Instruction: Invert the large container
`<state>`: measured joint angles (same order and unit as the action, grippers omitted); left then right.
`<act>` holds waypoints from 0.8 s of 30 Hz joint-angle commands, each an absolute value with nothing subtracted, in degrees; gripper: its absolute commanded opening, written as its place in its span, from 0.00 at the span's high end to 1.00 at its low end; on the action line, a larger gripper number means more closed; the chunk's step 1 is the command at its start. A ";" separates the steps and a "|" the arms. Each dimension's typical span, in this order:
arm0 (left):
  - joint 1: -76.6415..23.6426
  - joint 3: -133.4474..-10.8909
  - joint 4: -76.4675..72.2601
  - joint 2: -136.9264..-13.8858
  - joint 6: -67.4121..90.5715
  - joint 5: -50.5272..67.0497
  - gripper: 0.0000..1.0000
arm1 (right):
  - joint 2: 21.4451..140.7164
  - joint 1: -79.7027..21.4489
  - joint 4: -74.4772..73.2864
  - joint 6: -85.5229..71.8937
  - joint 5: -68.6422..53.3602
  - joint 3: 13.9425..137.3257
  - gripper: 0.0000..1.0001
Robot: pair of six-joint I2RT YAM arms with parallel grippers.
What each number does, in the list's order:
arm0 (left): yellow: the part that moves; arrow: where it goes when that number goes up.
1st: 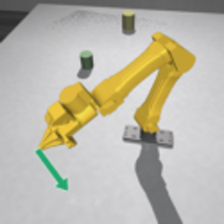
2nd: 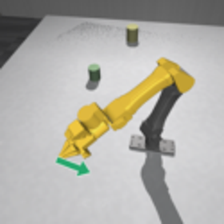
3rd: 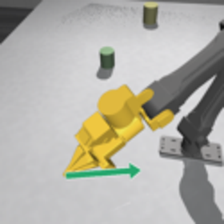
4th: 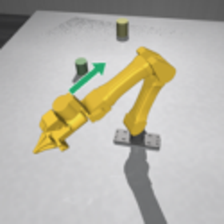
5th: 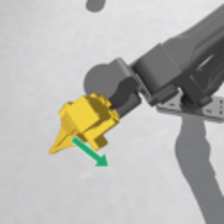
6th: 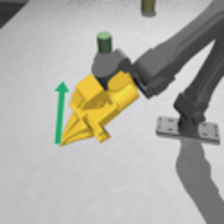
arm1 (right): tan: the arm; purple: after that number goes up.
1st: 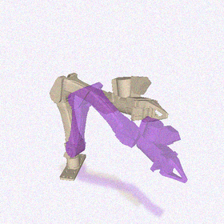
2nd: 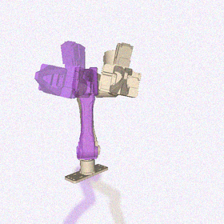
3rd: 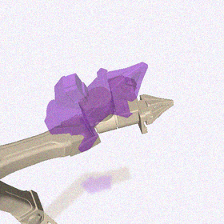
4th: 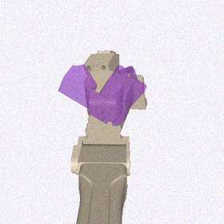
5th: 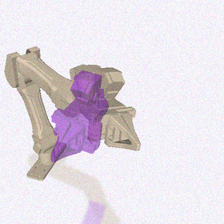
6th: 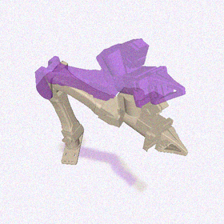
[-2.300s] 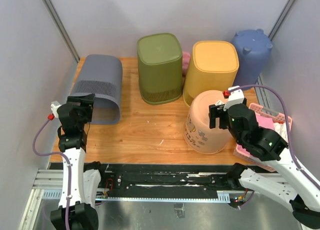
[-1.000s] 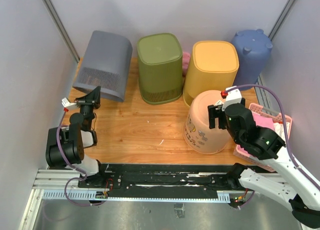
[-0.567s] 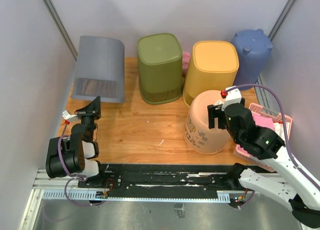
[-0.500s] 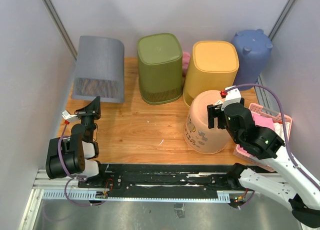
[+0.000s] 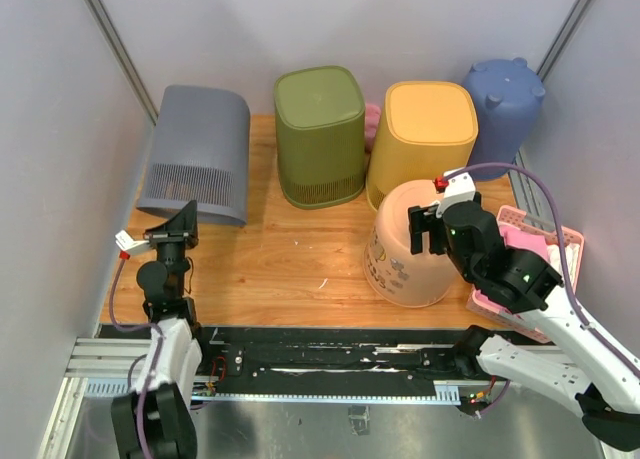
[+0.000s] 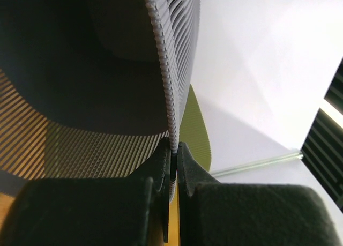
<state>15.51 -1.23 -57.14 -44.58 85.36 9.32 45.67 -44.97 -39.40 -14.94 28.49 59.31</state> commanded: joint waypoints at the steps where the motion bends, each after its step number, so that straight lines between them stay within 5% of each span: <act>1: 15.49 2.83 -22.01 -32.84 79.91 2.85 1.00 | 46.32 -44.45 -40.22 -15.03 26.56 59.58 0.15; 13: 15.52 0.87 -46.55 -53.40 81.47 12.97 1.00 | 45.01 -44.43 -40.20 -15.73 24.76 59.49 0.16; 24: 15.47 3.78 -37.76 -41.95 79.79 15.17 1.00 | 45.61 -44.43 -24.58 -7.67 12.00 64.71 0.16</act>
<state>15.51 -2.66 -54.39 -44.93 83.81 12.25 45.25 -44.97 -35.75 -12.03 20.45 61.04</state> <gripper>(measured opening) 0.033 0.842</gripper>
